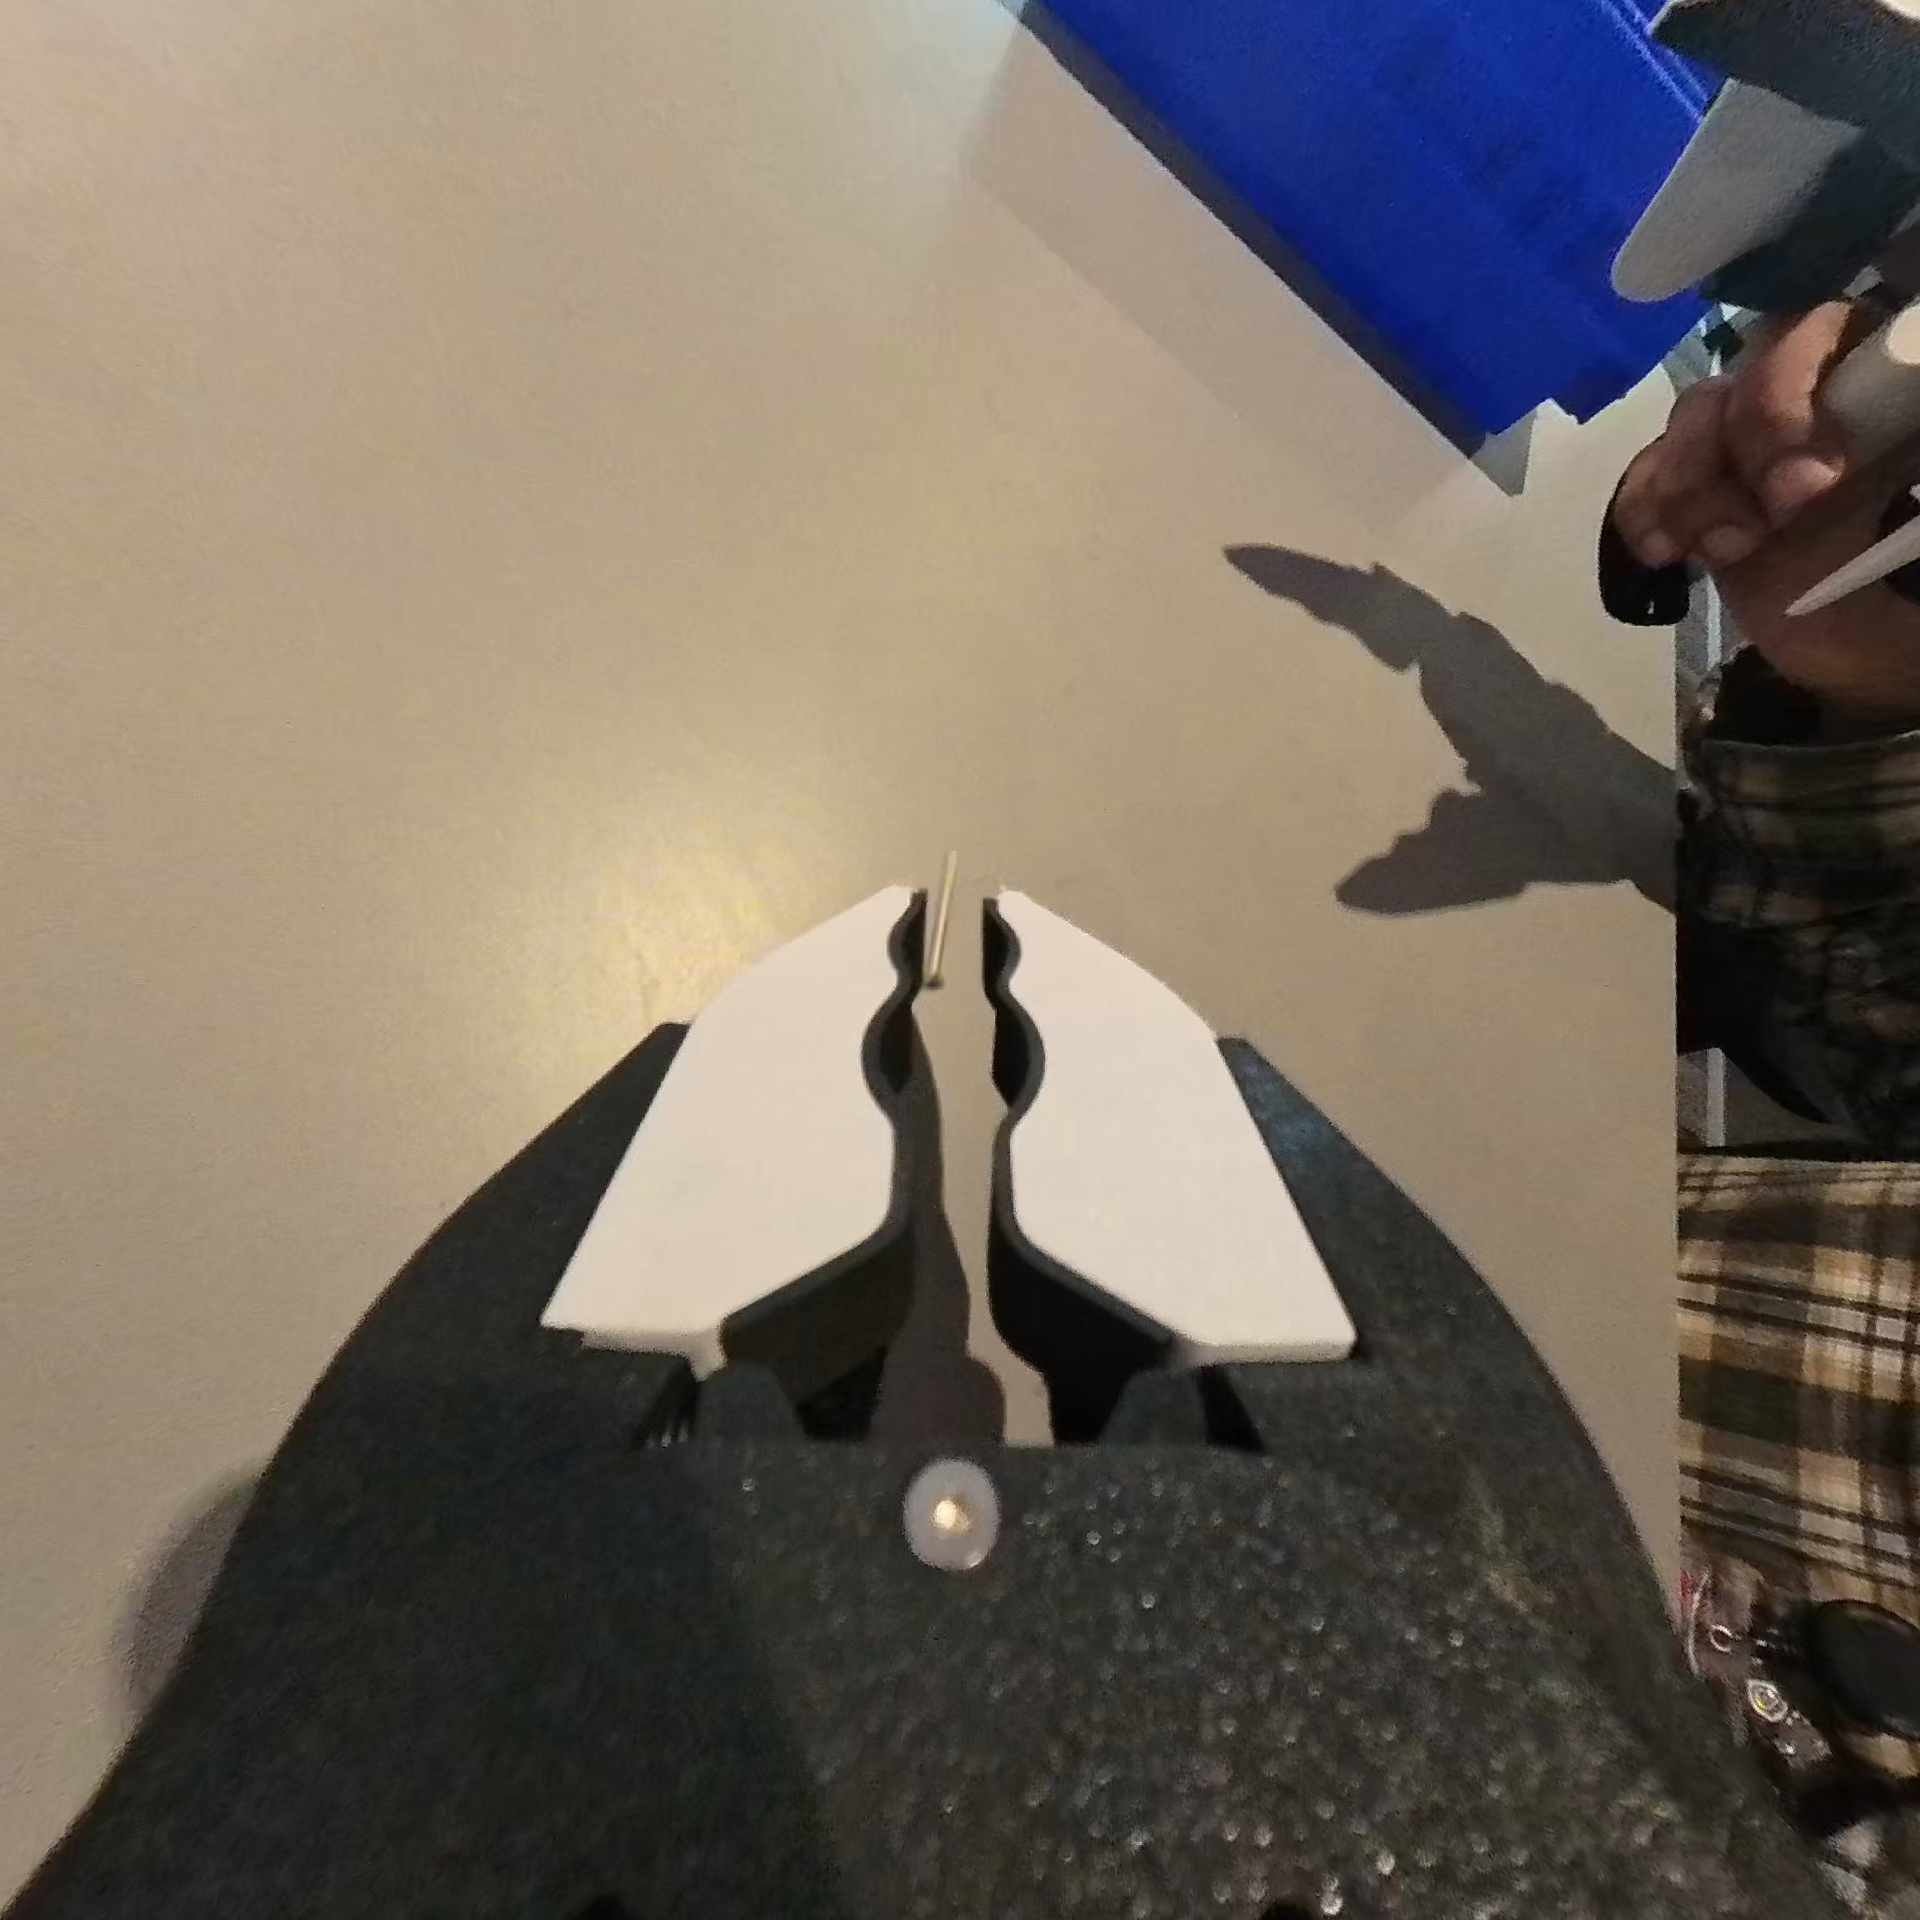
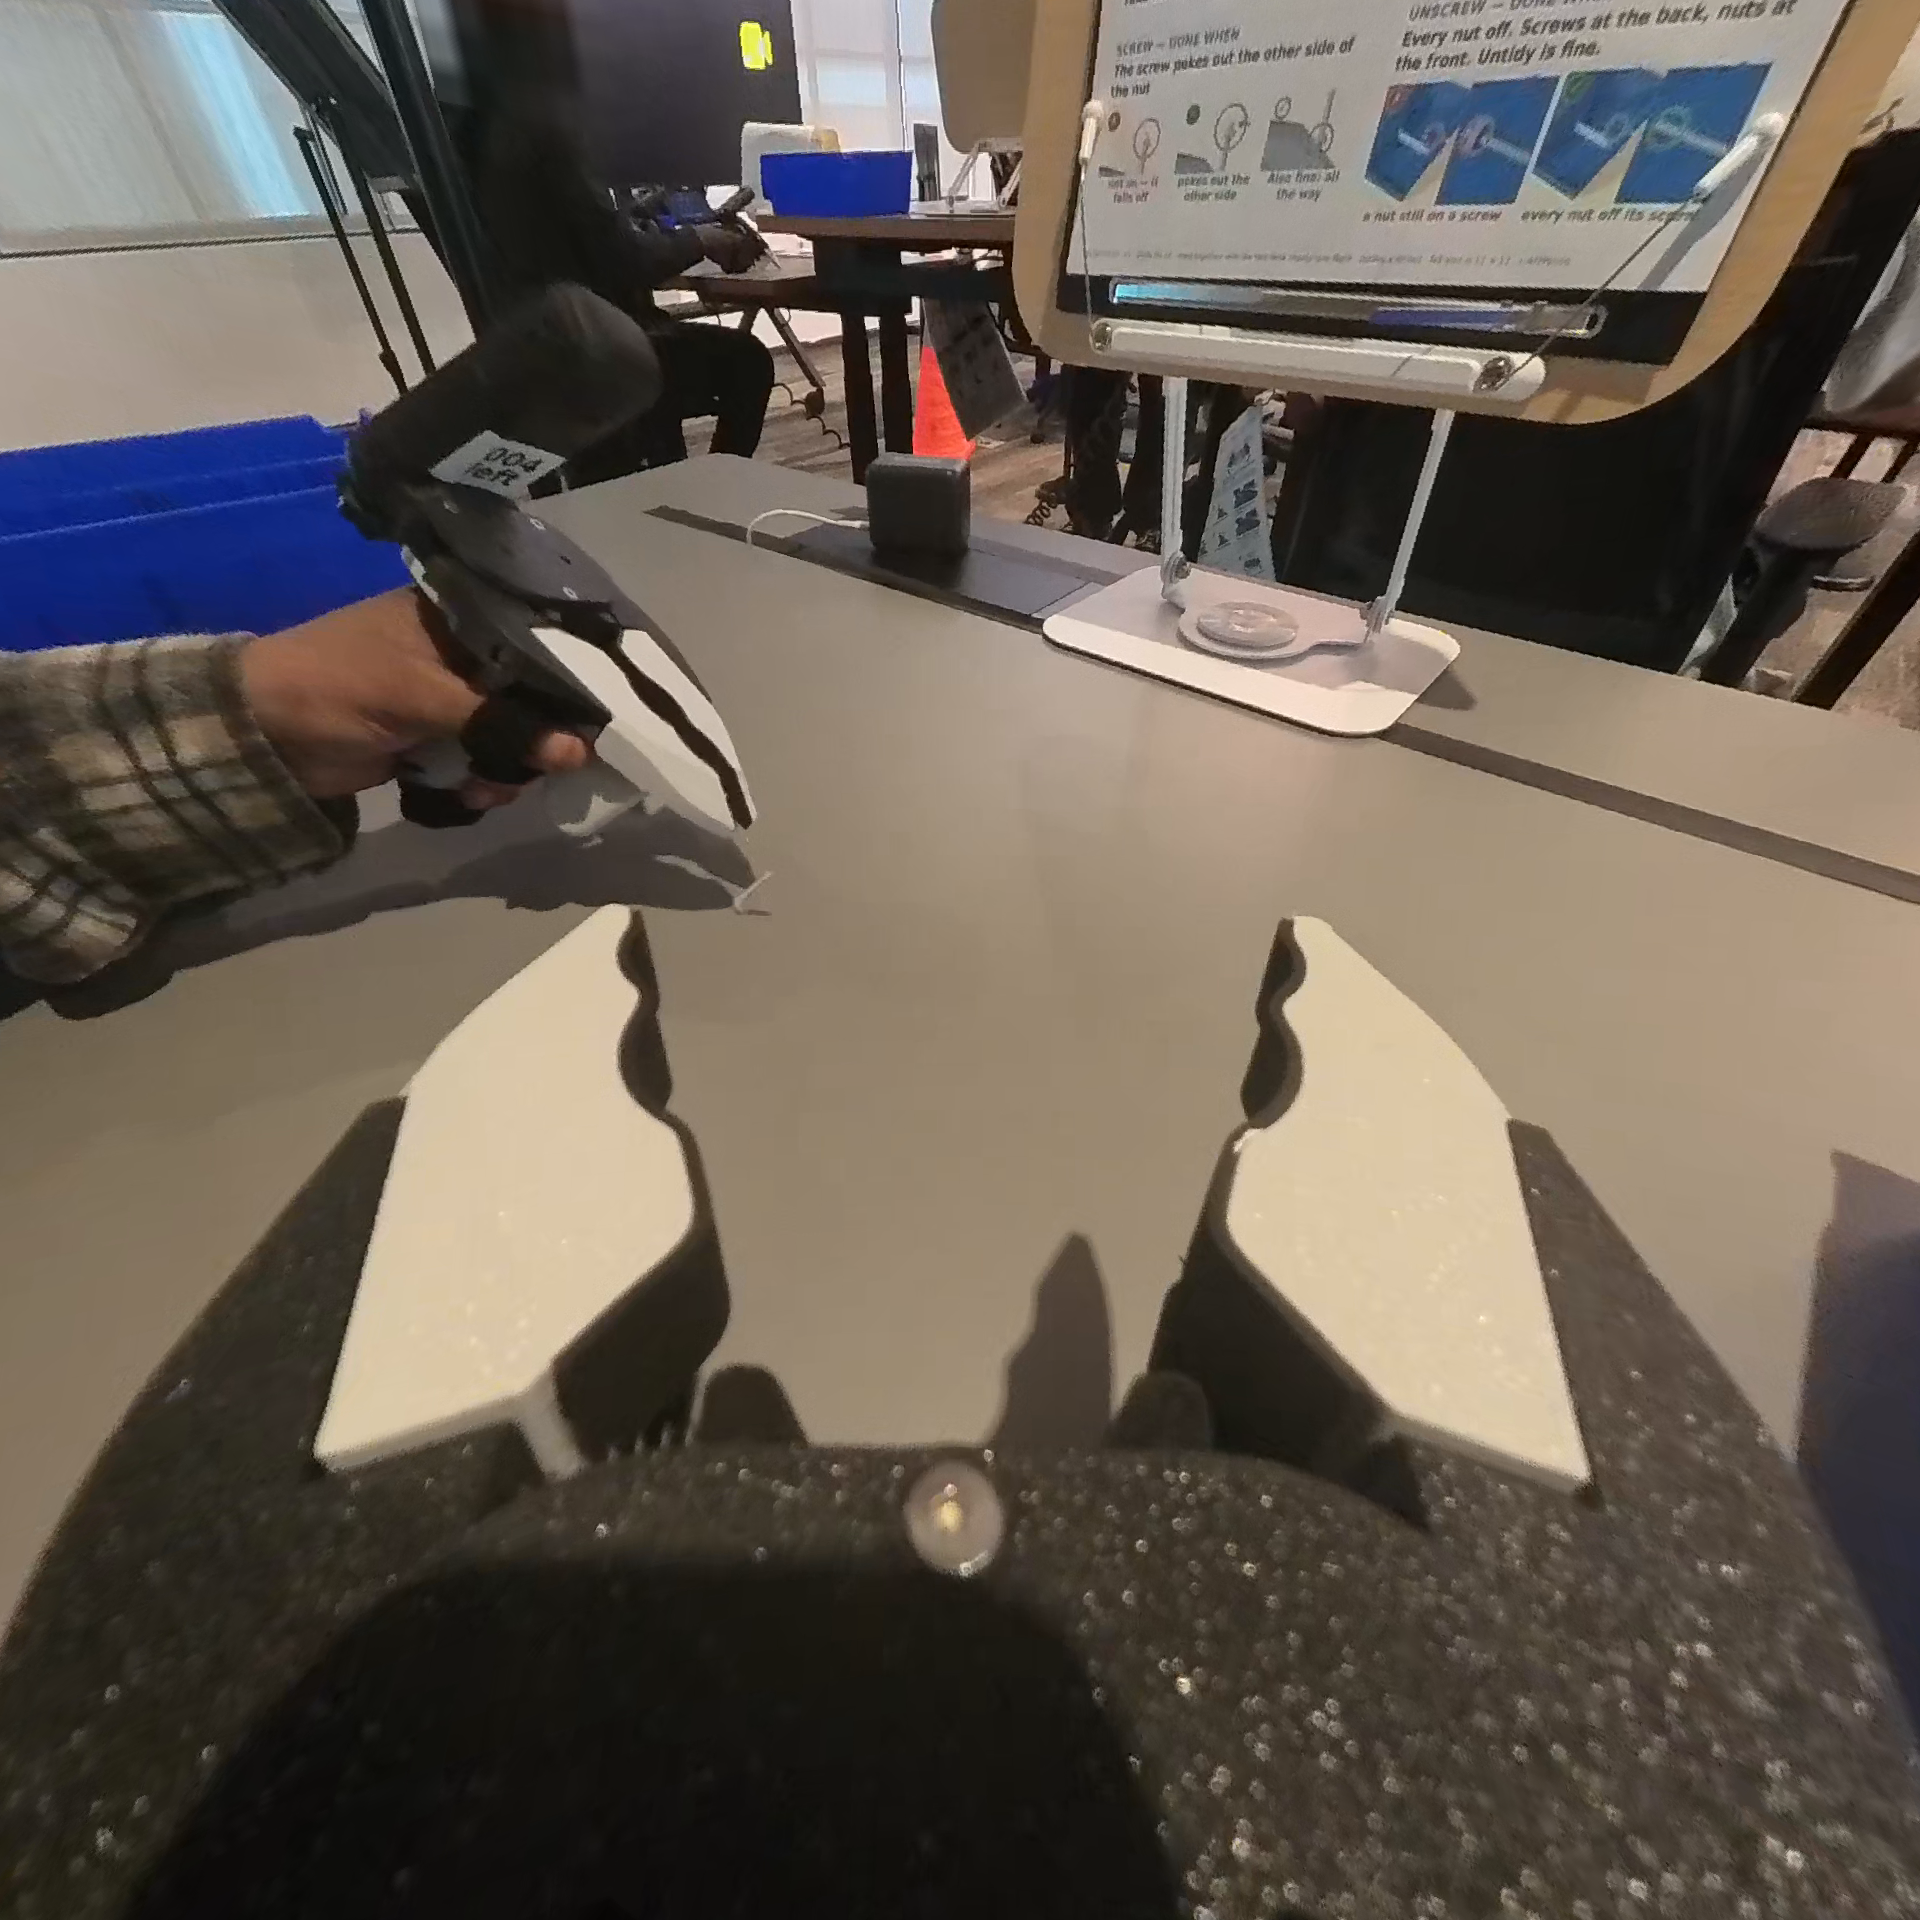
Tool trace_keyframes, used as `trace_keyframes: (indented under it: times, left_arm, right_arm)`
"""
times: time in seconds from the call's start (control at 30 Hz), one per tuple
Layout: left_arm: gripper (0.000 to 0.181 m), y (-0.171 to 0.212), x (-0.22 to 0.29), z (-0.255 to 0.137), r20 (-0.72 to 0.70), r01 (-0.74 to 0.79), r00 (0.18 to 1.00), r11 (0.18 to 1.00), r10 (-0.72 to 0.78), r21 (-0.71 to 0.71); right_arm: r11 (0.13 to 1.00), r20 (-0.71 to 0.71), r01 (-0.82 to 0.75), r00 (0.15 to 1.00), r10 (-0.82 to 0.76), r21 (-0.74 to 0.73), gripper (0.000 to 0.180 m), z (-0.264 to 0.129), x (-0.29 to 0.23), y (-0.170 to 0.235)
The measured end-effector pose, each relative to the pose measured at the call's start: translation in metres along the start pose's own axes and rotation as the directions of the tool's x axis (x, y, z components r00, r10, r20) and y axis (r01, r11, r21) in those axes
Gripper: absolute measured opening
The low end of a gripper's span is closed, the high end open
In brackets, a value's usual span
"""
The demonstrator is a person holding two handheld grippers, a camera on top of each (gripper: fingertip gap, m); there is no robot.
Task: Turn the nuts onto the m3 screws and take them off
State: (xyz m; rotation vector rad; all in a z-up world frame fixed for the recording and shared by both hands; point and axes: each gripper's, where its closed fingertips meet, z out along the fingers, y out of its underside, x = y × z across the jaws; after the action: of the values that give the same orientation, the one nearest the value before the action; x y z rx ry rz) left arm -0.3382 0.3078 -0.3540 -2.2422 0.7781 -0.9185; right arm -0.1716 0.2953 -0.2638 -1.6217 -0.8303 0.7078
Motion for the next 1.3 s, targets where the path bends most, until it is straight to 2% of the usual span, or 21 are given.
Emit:
trace_keyframes:
  times: [0.33,0.6,0.77,0.87,1.0,1.3]
  left_arm:
    - [0.011,-0.003,0.001,-0.003,-0.017,-0.009,1.000,1.000,0.009,0.010]
    - [0.020,-0.007,0.002,-0.020,-0.018,-0.033,0.999,0.999,0.033,0.029]
    - [0.038,-0.011,0.003,-0.043,-0.002,-0.080,0.997,0.995,0.080,0.063]
    - [0.047,-0.014,0.003,-0.057,0.023,-0.125,0.992,0.984,0.123,0.130]
    - [0.048,-0.010,0.007,-0.066,0.008,-0.131,0.991,0.969,0.132,0.211]
    - [0.047,-0.001,0.005,-0.066,0.089,-0.237,0.971,0.945,0.222,0.225]
  right_arm:
    - [1.000,-0.001,-0.012,1.000,0.012,-0.007,0.109,0.000,0.001,0.006]
    - [1.000,0.006,-0.013,1.000,0.013,-0.023,0.109,0.004,0.001,0.012]
    - [0.999,0.012,-0.004,1.000,0.005,-0.050,0.108,0.011,0.001,0.015]
    - [0.997,0.013,0.008,1.000,-0.007,-0.079,0.107,0.021,0.003,0.018]
    - [0.993,0.032,0.010,0.999,-0.007,-0.115,0.108,0.040,0.001,0.022]
    - [0.987,0.068,0.012,0.998,0.000,-0.163,0.107,0.080,-0.006,0.031]
